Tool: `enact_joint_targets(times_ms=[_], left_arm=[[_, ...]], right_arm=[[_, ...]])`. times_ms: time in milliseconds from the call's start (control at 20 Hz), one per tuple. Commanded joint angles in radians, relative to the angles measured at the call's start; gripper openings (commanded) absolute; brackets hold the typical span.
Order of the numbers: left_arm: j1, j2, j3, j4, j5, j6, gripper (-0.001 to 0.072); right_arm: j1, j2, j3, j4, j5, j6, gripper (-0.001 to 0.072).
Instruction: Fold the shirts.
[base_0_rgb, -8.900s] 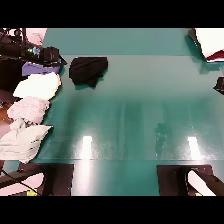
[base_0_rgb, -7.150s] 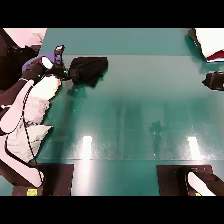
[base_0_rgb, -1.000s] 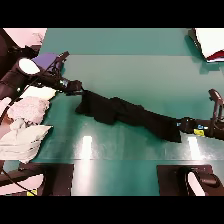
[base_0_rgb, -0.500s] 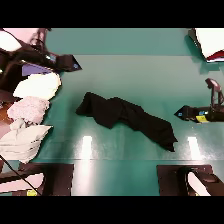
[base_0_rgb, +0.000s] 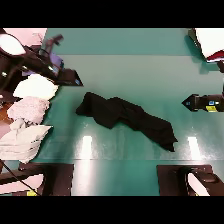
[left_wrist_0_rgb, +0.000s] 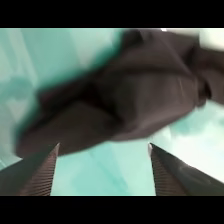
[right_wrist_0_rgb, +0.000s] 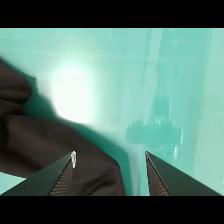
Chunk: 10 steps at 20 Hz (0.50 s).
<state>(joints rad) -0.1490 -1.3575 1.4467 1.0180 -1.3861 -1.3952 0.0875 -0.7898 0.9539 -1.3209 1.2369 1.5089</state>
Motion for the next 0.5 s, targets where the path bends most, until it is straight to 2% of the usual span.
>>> enact_joint_targets(times_ms=[0,150,350,450], left_arm=[[-0.127,0.021,-0.130,0.037,0.048,-0.030,0.0649],[-0.219,0.035,-0.227,0.077,0.100,-0.071,0.0650],[-0.274,0.035,-0.319,0.127,0.324,-0.129,0.0651],[-0.274,0.032,-0.335,0.127,0.394,-0.154,0.0650]], right_arm=[[0.029,0.010,0.008,-0.007,-0.007,0.001,0.0508],[0.029,0.010,0.008,-0.007,-0.007,0.001,0.0508],[0.029,0.010,0.008,-0.007,-0.007,0.001,0.0508],[0.029,0.010,0.008,-0.007,-0.007,0.001,0.0508]])
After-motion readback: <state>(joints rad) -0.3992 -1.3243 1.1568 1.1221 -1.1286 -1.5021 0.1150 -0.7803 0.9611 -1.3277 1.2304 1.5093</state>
